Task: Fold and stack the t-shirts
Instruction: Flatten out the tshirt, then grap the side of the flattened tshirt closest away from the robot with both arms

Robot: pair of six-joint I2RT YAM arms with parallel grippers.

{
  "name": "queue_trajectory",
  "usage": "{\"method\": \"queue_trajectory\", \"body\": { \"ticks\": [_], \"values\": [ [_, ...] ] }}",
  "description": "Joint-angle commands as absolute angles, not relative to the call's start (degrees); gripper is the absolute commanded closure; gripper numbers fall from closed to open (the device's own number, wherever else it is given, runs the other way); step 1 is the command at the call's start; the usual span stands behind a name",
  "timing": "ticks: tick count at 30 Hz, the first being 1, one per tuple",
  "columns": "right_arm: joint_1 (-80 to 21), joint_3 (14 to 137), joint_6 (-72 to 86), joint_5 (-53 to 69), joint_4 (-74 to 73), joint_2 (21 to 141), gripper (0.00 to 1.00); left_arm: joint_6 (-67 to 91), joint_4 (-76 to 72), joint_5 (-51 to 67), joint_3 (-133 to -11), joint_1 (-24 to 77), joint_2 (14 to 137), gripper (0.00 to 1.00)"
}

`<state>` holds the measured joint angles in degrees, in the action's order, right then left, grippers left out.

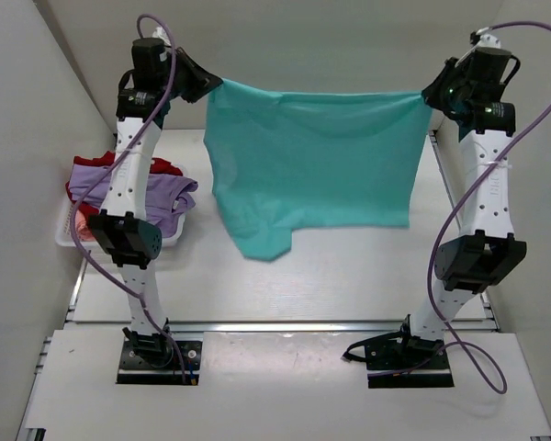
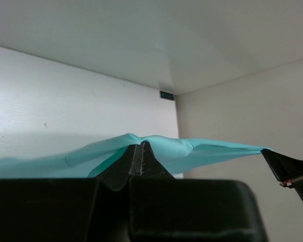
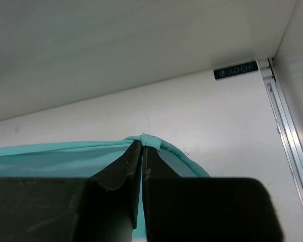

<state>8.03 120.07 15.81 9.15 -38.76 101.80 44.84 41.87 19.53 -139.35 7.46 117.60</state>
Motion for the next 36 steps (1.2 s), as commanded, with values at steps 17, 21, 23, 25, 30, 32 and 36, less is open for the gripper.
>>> {"method": "queue_trajectory", "body": {
  "ticks": [17,21,23,25,30,32,36],
  "values": [
    [5.18,82.56,15.64,8.34,-35.51,79.21,1.00,47.71,30.14,20.74,-75.70,12.22,71.39,1.00],
    [5.54,66.48,16.61,8.34,-34.02,74.18,1.00,50.88,27.25,23.63,-54.70,11.08,64.00,1.00],
    [5.62,60.50,17.14,7.83,-33.84,72.61,1.00,51.06,26.81,23.99,-45.92,10.55,62.41,1.00],
    [6.32,56.80,18.36,7.39,-34.71,71.90,1.00,50.37,27.68,23.82,-41.86,10.54,61.70,1.00],
    [6.95,50.45,20.83,3.87,-40.42,69.35,1.00,51.15,31.29,23.55,-35.52,9.32,58.37,1.00],
    [7.20,48.09,20.65,3.34,-42.53,68.64,1.00,51.50,32.43,24.43,-34.19,8.97,57.04,1.00],
    [8.08,45.27,21.00,3.86,-43.33,68.12,1.00,51.59,34.01,24.52,-31.91,9.67,55.29,1.00]
  ]
}}
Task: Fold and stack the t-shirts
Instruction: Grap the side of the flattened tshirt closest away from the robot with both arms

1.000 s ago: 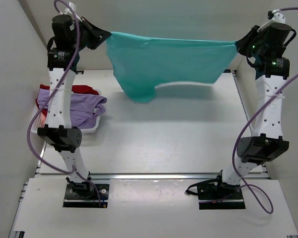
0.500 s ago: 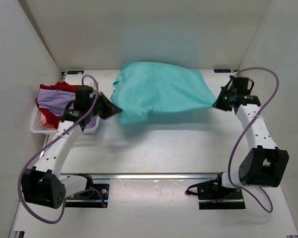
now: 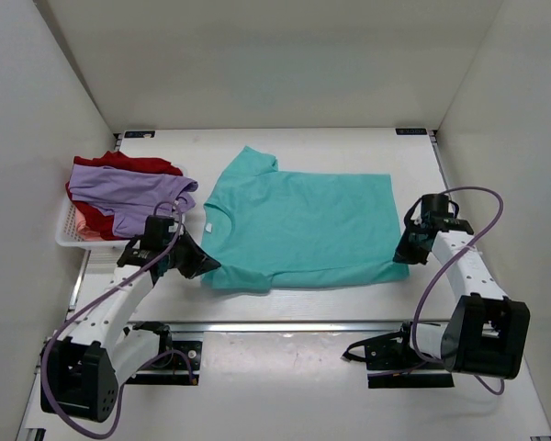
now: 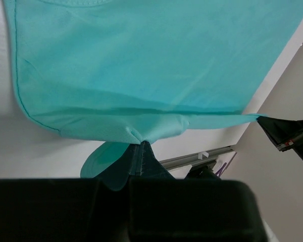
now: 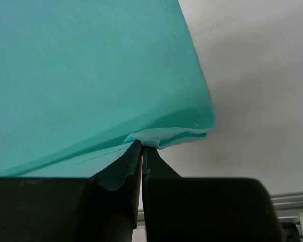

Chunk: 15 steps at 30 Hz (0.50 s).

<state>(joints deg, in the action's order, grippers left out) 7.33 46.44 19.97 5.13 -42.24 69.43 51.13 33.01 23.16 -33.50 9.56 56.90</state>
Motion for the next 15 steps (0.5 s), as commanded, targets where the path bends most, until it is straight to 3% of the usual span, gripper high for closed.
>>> {"method": "queue_trajectory", "body": {
  "ticks": [1,15],
  "values": [
    [8.26,45.26,21.27,4.13,-43.33,68.46,1.00,52.03,33.93,25.13,-31.73,9.49,55.11,1.00],
    [9.67,49.65,19.95,4.74,-40.95,79.10,1.00,52.64,27.25,23.99,-41.48,9.05,70.30,1.00]
  ]
}}
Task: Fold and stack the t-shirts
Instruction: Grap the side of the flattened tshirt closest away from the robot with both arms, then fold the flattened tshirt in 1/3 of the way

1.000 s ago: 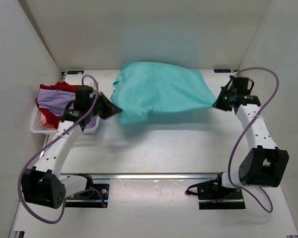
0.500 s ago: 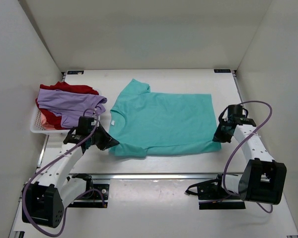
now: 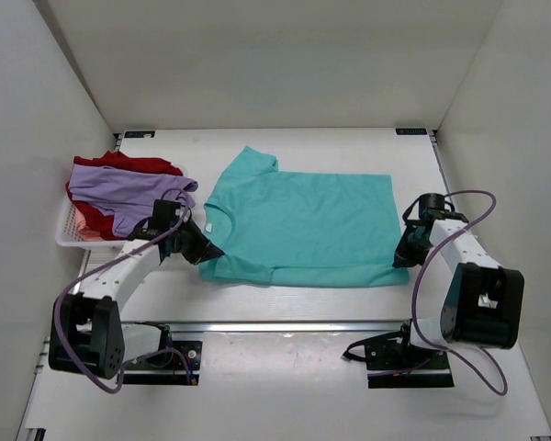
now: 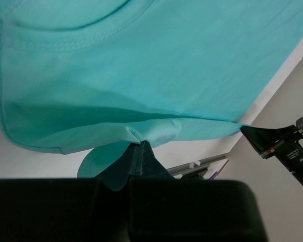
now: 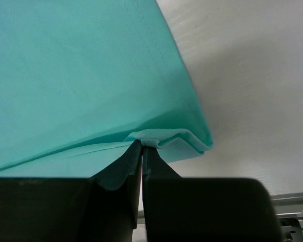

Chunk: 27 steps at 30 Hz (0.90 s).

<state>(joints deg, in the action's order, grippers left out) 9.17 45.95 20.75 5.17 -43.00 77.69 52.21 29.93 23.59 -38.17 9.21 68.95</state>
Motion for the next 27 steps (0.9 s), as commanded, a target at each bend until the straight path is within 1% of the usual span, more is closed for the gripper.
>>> {"method": "queue_trajectory", "body": {
  "ticks": [1,11,22,23,24,25,26,27],
  "values": [
    [9.49,51.05,19.95,4.83,-40.78,80.41,1.00,52.82,26.90,24.52,-42.27,8.97,70.83,1.00],
    [10.02,60.37,19.95,6.06,-41.04,89.46,1.00,52.12,26.36,23.47,-49.74,8.43,80.14,1.00],
    [10.46,64.07,19.78,7.03,-41.13,95.36,1.00,51.15,25.14,23.47,-56.86,7.29,88.15,1.00],
    [10.20,64.16,19.86,6.94,-41.05,95.36,1.00,51.24,24.70,23.90,-57.21,7.21,89.02,0.98],
    [10.72,64.42,20.21,6.94,-41.04,95.54,1.00,51.07,24.44,24.34,-57.65,7.21,89.12,0.90],
    [10.81,64.60,20.56,6.51,-41.74,95.89,0.94,50.72,24.52,24.78,-58.09,7.03,89.99,0.84],
    [10.38,64.86,20.65,5.81,-41.83,95.63,0.81,51.06,24.35,24.96,-58.27,6.94,90.35,0.70],
    [10.63,64.95,21.26,5.19,-42.62,95.63,0.76,51.41,24.26,25.31,-58.79,6.60,90.70,0.54]
  ]
}}
